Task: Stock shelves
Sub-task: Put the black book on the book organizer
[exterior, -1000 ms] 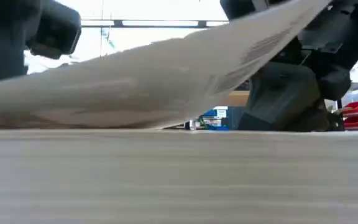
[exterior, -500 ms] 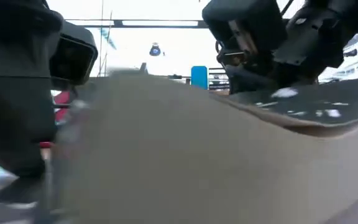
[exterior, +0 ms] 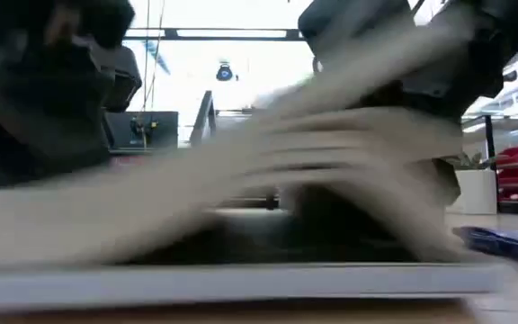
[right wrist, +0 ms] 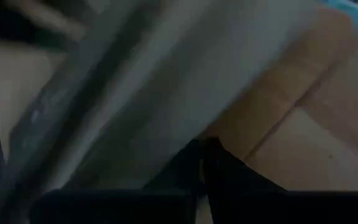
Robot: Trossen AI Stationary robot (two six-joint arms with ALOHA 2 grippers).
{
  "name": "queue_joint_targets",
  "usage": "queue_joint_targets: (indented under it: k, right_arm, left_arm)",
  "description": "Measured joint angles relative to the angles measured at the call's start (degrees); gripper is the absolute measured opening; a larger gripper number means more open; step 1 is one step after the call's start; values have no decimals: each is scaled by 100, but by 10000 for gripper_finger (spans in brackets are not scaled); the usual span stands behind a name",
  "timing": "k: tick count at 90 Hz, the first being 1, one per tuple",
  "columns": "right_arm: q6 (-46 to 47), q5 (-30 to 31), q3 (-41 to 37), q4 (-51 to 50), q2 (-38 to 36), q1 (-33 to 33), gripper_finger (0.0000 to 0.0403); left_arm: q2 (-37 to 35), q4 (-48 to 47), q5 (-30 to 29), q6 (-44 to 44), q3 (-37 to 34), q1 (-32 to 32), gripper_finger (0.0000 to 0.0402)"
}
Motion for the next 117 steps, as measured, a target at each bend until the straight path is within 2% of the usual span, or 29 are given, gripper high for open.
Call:
queue_joint_targets:
  k: [15, 32, 38, 48, 71, 84, 91, 98, 106, 117]
  right_arm:
    - [-35, -9, 9, -14, 0, 17, 0]
    - [19, -57, 9, -38, 0, 124, 0]
    - [46, -57, 9, -38, 0, 167, 0]
    - [48, -57, 9, -38, 0, 205, 0]
    - [-131, -52, 4, 31, 0, 223, 0]
    - [-284, -41, -6, 65, 0, 193, 0]
    - [-358, -39, -7, 56, 0, 177, 0]
    - [-391, 42, -9, 58, 0, 178, 0]
    - [-410, 202, -11, 65, 0, 211, 0]
    - [-461, 354, -11, 80, 0, 334, 0]
  left_arm:
    - [-525, -596, 54, -31, 26, -7, 140]
    - [-446, -452, 647, -4, 28, -72, 142]
    - [-330, -457, 659, -4, 26, -70, 148]
    - [-196, -139, 654, -9, 26, -49, 169]
    - [193, 500, 959, -2, 37, 95, 250]
    - [462, 895, 1022, 66, 55, 221, 262]
    - [549, 1166, 1096, 229, 48, 283, 248]
    - [562, 1248, 1137, 310, 48, 324, 215]
    - [564, 1273, 1112, 354, 50, 336, 153]
    - [560, 1372, 1016, 427, 52, 343, 47]
